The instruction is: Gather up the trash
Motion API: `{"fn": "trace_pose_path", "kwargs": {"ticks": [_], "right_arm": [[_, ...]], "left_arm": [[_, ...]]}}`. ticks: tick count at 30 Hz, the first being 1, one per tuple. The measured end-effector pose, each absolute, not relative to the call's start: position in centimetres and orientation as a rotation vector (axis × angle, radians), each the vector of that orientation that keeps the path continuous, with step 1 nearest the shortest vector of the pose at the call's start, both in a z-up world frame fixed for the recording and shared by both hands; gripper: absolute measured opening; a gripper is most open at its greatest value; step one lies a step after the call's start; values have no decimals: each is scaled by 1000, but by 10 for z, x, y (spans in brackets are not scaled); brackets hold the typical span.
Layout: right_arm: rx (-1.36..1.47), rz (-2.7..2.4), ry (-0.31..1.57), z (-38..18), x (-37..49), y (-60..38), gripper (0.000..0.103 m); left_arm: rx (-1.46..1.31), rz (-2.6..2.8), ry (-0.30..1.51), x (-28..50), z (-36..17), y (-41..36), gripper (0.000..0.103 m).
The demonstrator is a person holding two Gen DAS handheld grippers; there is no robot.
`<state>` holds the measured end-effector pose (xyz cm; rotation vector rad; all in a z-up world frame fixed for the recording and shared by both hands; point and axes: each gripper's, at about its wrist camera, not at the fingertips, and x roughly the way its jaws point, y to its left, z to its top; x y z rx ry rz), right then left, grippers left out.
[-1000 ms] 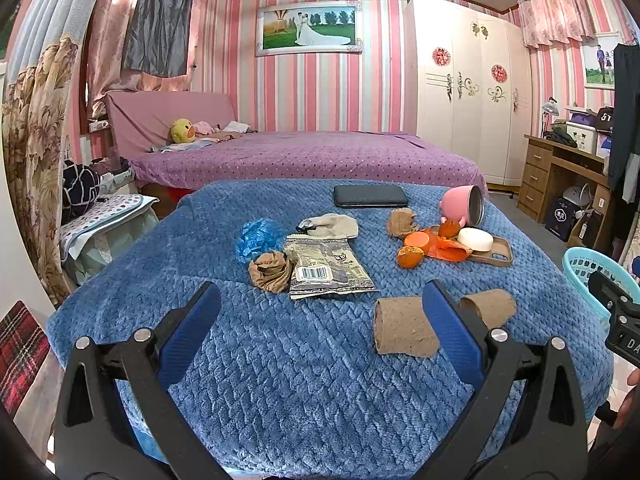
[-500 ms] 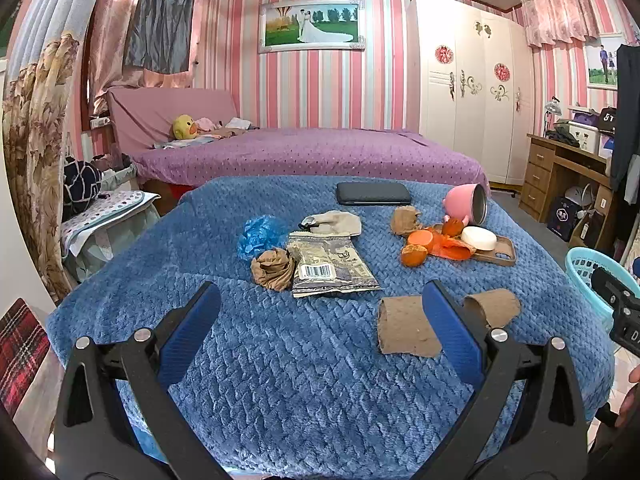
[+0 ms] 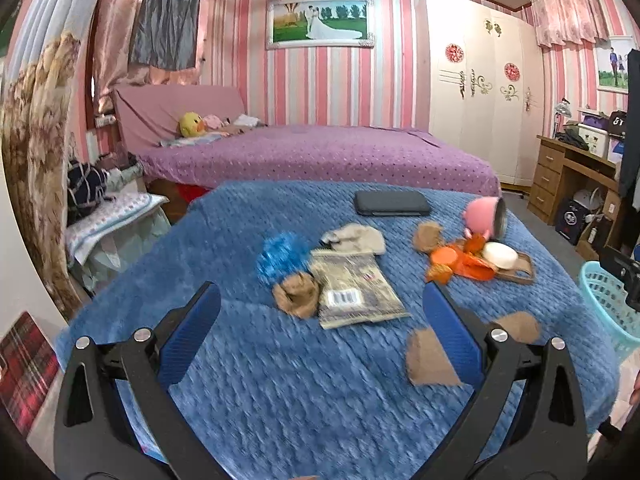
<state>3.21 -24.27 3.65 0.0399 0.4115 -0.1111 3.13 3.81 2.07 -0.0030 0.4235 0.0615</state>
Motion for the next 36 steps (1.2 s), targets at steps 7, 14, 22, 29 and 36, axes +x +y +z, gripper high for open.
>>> {"fn": "trace_pose_path", "kwargs": {"ticks": [7, 14, 22, 29, 36], "right_arm": [[-16, -108, 458, 6, 52, -233, 99], [-27, -82, 544, -23, 67, -230, 99], [-46, 18, 600, -41, 75, -206, 99], [-44, 76, 657, -52, 89, -195, 77], [-28, 145, 654, -49, 89, -198, 53]], "left_arm": [[-27, 90, 480, 53, 3, 58, 98], [-6, 100, 515, 63, -8, 62, 98], [23, 74, 538, 67, -16, 56, 98], [-5, 70, 564, 72, -21, 60, 98], [-2, 66, 561, 72, -22, 53, 98]]}}
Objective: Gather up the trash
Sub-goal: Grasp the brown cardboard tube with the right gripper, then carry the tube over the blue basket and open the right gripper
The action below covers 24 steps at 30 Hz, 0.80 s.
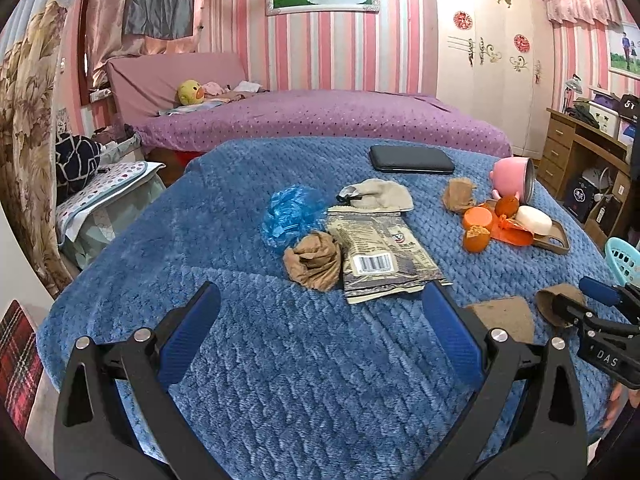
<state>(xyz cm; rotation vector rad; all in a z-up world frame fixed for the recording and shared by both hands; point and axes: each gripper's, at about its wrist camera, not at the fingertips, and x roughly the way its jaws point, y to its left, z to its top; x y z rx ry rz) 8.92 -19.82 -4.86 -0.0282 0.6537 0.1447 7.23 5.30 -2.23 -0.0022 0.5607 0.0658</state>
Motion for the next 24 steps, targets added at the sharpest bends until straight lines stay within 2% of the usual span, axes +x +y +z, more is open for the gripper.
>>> {"fn": "trace_pose_path", "kwargs": {"ticks": [11, 23, 24], "right_arm": [[-43, 37, 587, -33, 75, -240, 53], [34, -58, 583, -32, 68, -297, 53], [33, -58, 582, -32, 67, -298, 53]], "left_arm": [[38, -14, 585, 72, -27, -3, 98], [-3, -130, 704, 89, -47, -49, 97], [-6, -132, 707, 90, -48, -51, 94]]}}
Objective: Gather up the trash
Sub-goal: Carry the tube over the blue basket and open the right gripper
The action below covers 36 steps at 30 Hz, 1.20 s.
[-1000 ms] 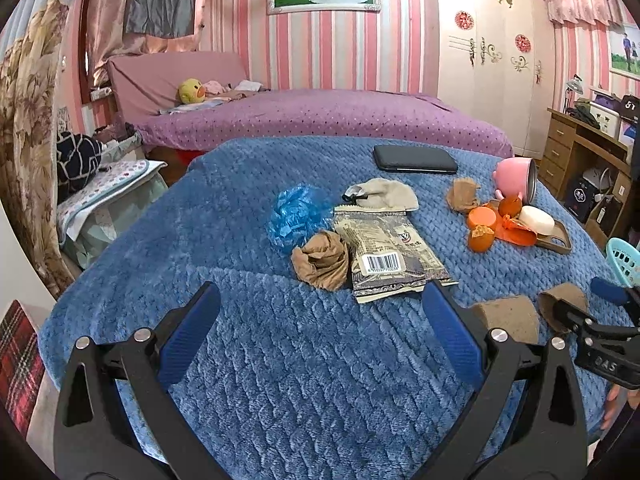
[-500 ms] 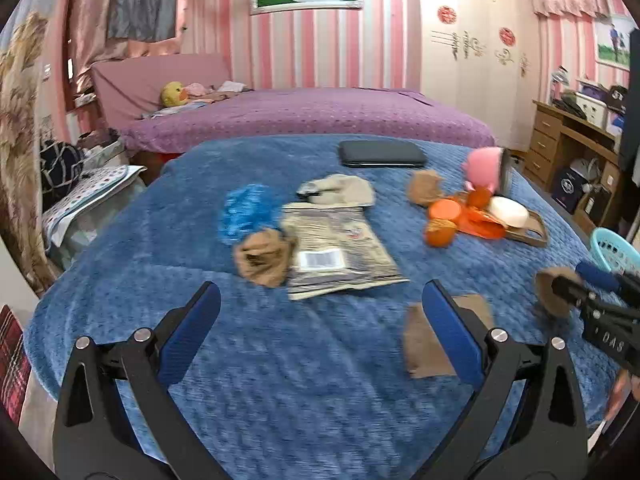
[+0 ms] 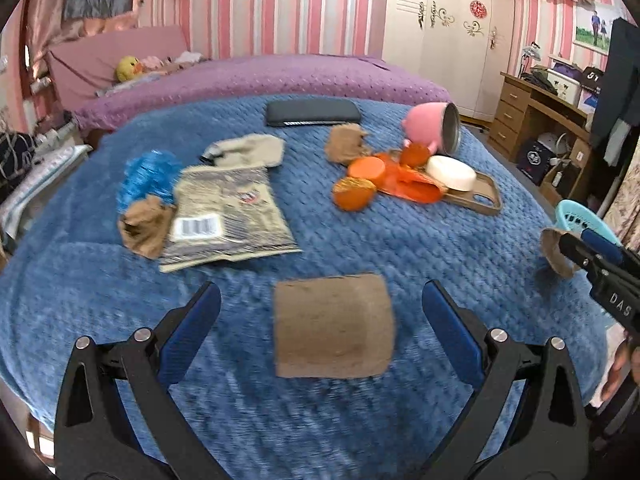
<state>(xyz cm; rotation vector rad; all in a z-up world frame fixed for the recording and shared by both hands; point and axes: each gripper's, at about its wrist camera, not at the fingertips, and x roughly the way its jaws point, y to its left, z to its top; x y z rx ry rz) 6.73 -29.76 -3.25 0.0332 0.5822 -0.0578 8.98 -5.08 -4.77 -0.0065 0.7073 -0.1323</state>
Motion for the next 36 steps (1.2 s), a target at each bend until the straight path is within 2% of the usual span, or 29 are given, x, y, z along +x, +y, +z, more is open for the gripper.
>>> {"fn": "trace_pose_path", "kwargs": {"ticks": [2, 4, 7, 17, 26, 36], "right_arm": [[32, -58, 580, -33, 67, -300, 53], [36, -57, 578, -33, 66, -302, 53], [49, -62, 574, -32, 64, -309, 53], [77, -157, 525, -24, 54, -355, 53], [46, -376, 512, -27, 41, -438, 53], [86, -420, 543, -43, 47, -513, 53]], "left_arm": [[-3, -135, 710, 91, -48, -54, 82], [-3, -153, 725, 92, -51, -58, 65], [10, -144, 734, 95, -54, -60, 54], [18, -169, 683, 94, -33, -79, 53], [55, -302, 611, 99, -13, -183, 53], [87, -430, 557, 104, -19, -312, 53]]}}
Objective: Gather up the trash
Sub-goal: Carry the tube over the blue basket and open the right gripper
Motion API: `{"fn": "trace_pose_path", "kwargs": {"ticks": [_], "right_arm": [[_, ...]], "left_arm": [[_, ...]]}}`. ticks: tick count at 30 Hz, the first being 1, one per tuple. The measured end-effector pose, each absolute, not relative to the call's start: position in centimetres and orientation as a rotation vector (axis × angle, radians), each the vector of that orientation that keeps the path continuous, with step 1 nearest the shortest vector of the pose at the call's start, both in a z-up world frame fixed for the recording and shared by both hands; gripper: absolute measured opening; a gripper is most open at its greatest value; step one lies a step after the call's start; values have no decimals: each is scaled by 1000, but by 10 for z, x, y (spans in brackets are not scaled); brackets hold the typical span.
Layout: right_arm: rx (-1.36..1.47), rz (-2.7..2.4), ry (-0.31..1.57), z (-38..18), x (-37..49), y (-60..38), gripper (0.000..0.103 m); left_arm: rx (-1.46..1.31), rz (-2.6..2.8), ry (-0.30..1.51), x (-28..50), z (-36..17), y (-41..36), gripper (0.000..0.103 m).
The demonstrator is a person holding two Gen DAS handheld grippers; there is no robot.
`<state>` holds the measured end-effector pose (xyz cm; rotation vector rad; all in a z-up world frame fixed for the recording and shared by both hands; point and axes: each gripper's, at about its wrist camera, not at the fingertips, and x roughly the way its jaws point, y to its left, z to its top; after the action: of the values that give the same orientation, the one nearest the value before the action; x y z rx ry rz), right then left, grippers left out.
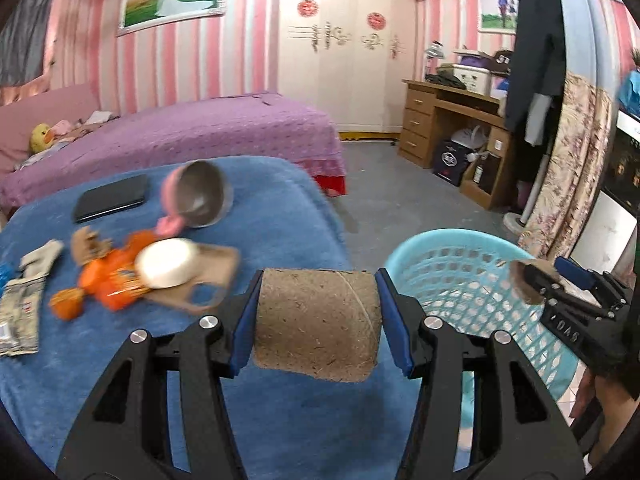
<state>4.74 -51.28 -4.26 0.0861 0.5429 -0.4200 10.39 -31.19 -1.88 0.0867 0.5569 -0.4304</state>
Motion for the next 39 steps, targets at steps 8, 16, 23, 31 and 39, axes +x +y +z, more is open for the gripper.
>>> {"fn": "trace_pose_path", "kwargs": {"ticks": [8, 16, 23, 31, 39], "right_arm": [[140, -443, 520, -47, 26, -553, 53], [127, -420, 502, -48, 25, -551, 53], [100, -403, 517, -51, 30, -541, 53], [96, -424, 498, -46, 32, -534, 83], [69, -423, 475, -37, 35, -507, 98]], "left_arm": [[137, -501, 549, 102, -19, -385, 53], [140, -489, 575, 109, -26, -388, 80], [133, -439, 575, 118, -25, -359, 94], [123, -380, 570, 122, -22, -323, 96], [96, -329, 556, 115, -9, -274, 97]]}}
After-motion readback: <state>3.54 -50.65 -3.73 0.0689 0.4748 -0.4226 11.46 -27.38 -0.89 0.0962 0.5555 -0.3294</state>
